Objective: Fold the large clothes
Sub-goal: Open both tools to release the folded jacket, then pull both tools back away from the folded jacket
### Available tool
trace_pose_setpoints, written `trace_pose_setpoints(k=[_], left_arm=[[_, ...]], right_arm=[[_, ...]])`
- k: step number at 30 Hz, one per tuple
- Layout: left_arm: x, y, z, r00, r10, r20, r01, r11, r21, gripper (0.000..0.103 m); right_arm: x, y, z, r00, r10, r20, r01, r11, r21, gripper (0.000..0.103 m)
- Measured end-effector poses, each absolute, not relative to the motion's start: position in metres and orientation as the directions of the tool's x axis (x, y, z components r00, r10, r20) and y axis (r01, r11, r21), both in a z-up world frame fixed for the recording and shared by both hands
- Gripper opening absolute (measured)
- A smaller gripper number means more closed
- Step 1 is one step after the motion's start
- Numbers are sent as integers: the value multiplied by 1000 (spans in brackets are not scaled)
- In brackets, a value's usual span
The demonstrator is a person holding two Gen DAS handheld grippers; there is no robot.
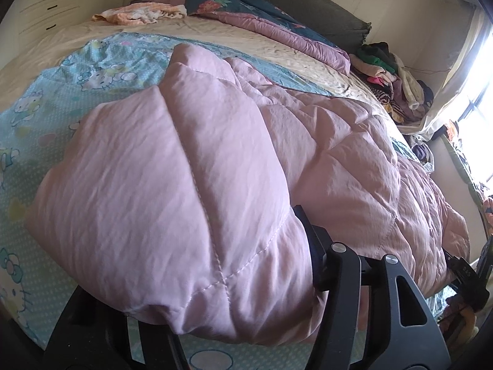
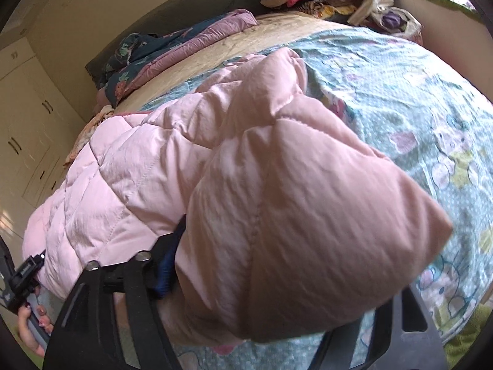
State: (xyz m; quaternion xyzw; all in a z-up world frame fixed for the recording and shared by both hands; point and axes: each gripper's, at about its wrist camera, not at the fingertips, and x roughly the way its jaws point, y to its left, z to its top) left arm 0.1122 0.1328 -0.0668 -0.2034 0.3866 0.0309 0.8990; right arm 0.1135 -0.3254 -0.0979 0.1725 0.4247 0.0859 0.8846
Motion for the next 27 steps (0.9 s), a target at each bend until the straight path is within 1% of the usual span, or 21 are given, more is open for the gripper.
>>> trace_pose_setpoints(k=[1, 3, 5, 8, 12, 13, 18, 24, 27], left_arm=[[111, 133, -67, 698, -104, -708, -212, 915, -344, 51], [109, 134, -68, 695, -111, -711, -209, 914, -347, 54], [107, 139, -68, 689, -119, -715, -213, 910, -356, 59], [101, 144, -67, 683, -138, -717, -208, 905, -372, 65], [88, 149, -65, 680, -136, -720, -215, 902, -374, 75], [85, 149, -64, 682, -130, -720, -216, 905, -367, 80], [65, 147, -52, 695, -85, -714, -219, 921, -323, 92], [41, 144, -31, 731, -4, -683, -229, 940, -251, 94], [33, 143, -21, 749, -1, -663, -221, 942, -251, 94]], right_arm=[[111, -328, -97, 623, 302, -721, -4, 924, 383, 79], [105, -333, -94, 619, 302, -725, -1, 923, 384, 89], [96, -339, -90, 623, 284, -729, 2, 931, 364, 94], [82, -347, -82, 638, 265, -723, -3, 940, 342, 98], [67, -357, -75, 662, 241, -710, 4, 946, 325, 99], [63, -360, -74, 668, 234, -707, 5, 948, 319, 99], [42, -370, -61, 707, 198, -679, 9, 957, 289, 99], [22, -367, -39, 751, 193, -631, -22, 963, 268, 99], [15, -360, -28, 765, 206, -610, -50, 964, 263, 99]])
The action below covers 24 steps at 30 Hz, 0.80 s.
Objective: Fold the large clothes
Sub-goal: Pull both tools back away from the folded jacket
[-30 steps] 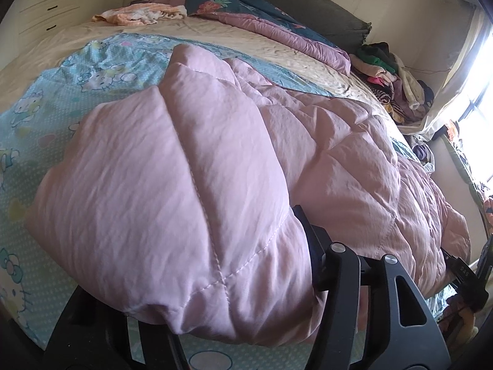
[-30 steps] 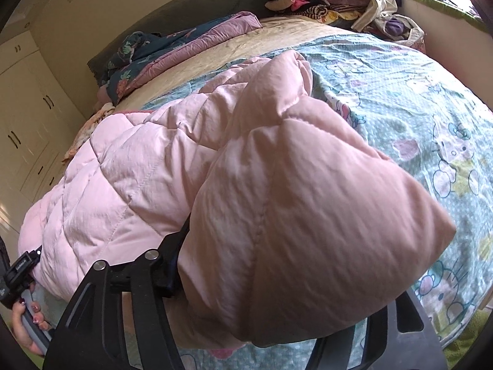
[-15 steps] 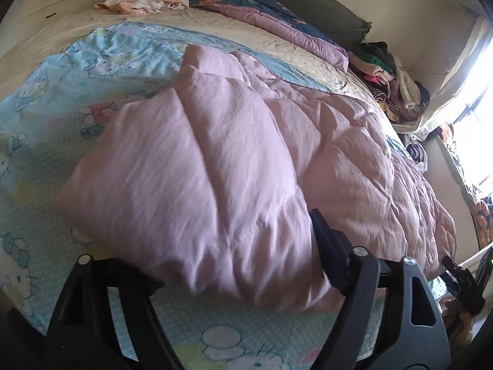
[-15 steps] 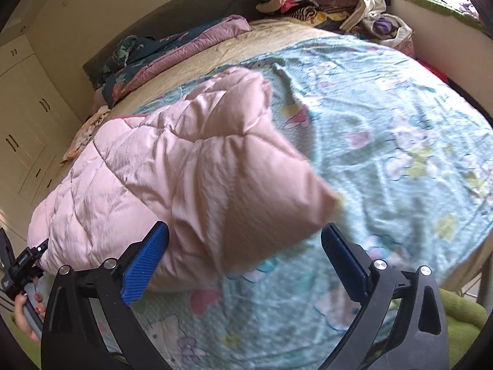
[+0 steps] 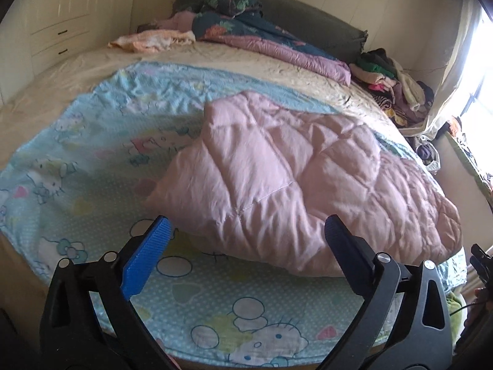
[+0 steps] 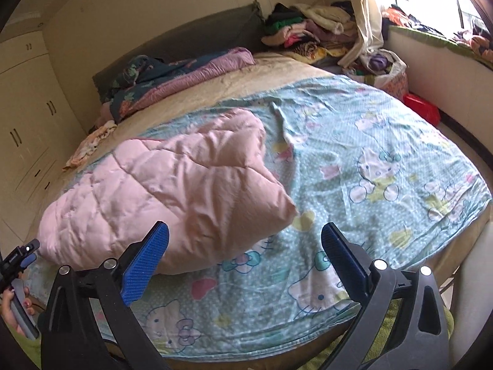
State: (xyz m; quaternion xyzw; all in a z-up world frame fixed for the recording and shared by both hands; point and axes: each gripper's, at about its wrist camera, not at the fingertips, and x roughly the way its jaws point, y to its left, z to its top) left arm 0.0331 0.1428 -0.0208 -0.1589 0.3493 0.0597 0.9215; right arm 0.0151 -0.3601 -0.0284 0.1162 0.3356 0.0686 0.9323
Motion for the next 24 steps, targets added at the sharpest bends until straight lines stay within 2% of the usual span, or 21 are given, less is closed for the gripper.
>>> trace_pose_setpoints(k=[10, 24], left_arm=[[10, 122, 20, 817, 28, -575, -188, 957, -221, 94], [-11, 61, 46, 866, -54, -497, -47, 981, -189, 94]], right_arm=[[-15, -329, 11, 823, 224, -521, -138, 970, 200, 99], [-57, -280, 43, 850, 299, -433, -278, 954, 113, 99]])
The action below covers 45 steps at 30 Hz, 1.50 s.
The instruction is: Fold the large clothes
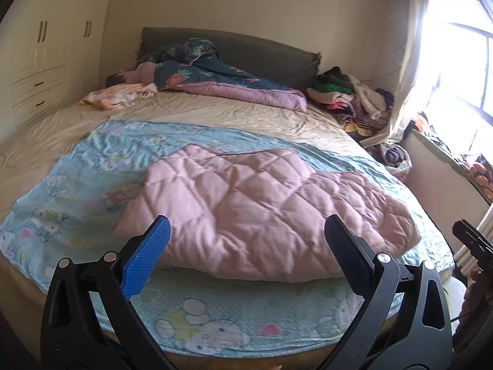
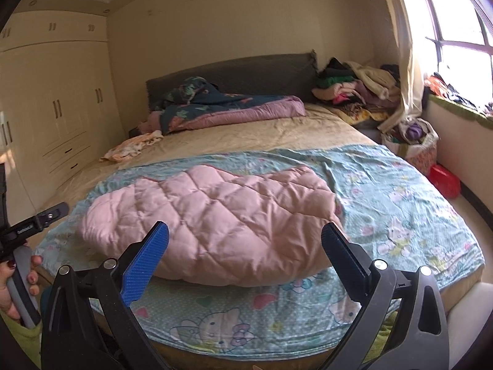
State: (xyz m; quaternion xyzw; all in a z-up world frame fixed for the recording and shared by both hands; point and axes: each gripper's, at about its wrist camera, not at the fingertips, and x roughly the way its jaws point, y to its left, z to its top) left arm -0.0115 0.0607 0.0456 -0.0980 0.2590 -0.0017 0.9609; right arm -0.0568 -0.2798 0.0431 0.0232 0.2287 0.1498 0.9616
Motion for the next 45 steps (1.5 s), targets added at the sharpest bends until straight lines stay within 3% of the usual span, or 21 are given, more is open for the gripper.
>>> trace_pose_setpoints(k=[13, 19, 45], left_arm=[[-21, 14, 12, 835, -87, -543, 18, 991, -132, 94], [-18, 6, 0, 819, -89, -567, 22, 992, -123, 94], [-17, 1, -9, 805, -66, -590, 15, 996, -91, 94]], right_arm=[[-76, -249, 10, 840, 303, -449, -297, 951, 86, 99], [-69, -241, -13, 802, 312, -509, -304, 947, 101, 99], [-67, -235, -15, 787, 334, -518, -329, 938, 104, 99]])
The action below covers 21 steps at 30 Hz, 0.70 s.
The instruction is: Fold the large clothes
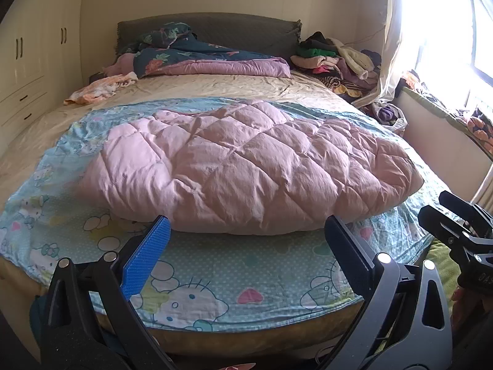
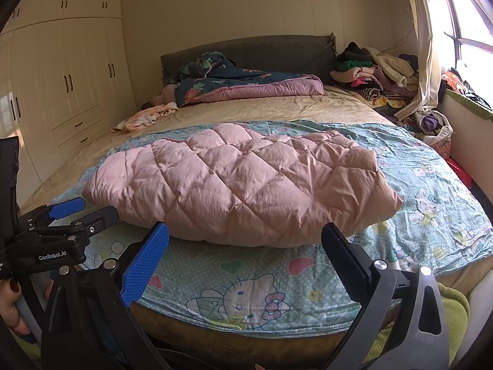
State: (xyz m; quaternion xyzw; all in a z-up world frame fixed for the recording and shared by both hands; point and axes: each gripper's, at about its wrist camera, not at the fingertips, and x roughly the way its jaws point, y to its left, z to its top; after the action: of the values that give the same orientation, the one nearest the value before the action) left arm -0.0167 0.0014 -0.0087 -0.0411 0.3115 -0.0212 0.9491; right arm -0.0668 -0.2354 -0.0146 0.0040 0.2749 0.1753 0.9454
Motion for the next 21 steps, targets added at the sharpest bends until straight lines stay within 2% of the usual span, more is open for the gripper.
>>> trace_pose_setpoints(k=[21], left_arm=[[-17, 5, -7, 802, -57, -594, 10, 997, -82, 94]], right_arm=[[-67, -235, -16, 785, 334, -522, -327, 939, 109, 99]])
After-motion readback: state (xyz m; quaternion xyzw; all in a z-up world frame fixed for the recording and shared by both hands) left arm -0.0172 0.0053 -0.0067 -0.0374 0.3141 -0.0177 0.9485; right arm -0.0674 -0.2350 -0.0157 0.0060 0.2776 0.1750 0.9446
